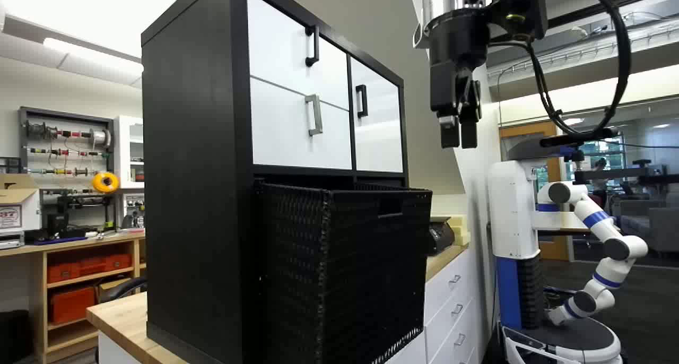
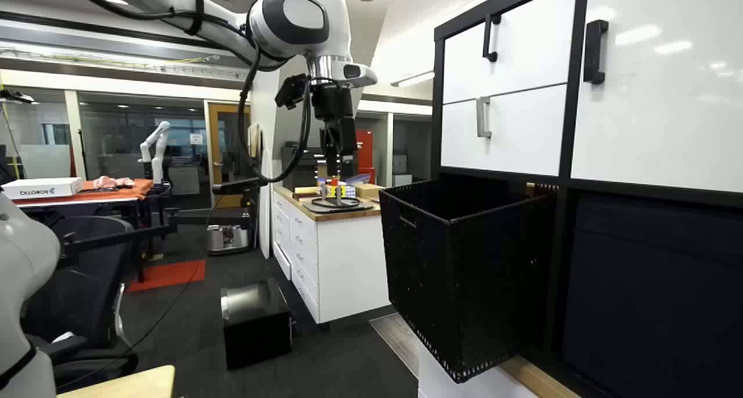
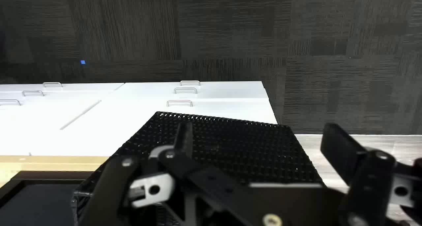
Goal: Push the storage basket into the shelf
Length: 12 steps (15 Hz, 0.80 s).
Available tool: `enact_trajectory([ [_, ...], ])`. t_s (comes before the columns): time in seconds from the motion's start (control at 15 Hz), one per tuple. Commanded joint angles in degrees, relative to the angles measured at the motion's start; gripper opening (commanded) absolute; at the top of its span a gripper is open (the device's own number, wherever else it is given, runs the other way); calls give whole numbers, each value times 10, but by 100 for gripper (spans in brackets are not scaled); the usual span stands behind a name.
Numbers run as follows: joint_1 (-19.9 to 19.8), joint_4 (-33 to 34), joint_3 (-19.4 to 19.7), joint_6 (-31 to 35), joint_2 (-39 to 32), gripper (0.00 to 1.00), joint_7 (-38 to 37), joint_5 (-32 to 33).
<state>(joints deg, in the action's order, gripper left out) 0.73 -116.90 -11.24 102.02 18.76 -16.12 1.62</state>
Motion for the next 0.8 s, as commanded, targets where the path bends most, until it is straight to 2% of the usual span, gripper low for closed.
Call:
enact_trajectory([
  [0.0,12,2,10,-2,-1,100,-3,4],
  [0.4,11,-3,11,1,1,100,-5,5],
  [0.73,7,-46,17,39,16,100,-18,0],
])
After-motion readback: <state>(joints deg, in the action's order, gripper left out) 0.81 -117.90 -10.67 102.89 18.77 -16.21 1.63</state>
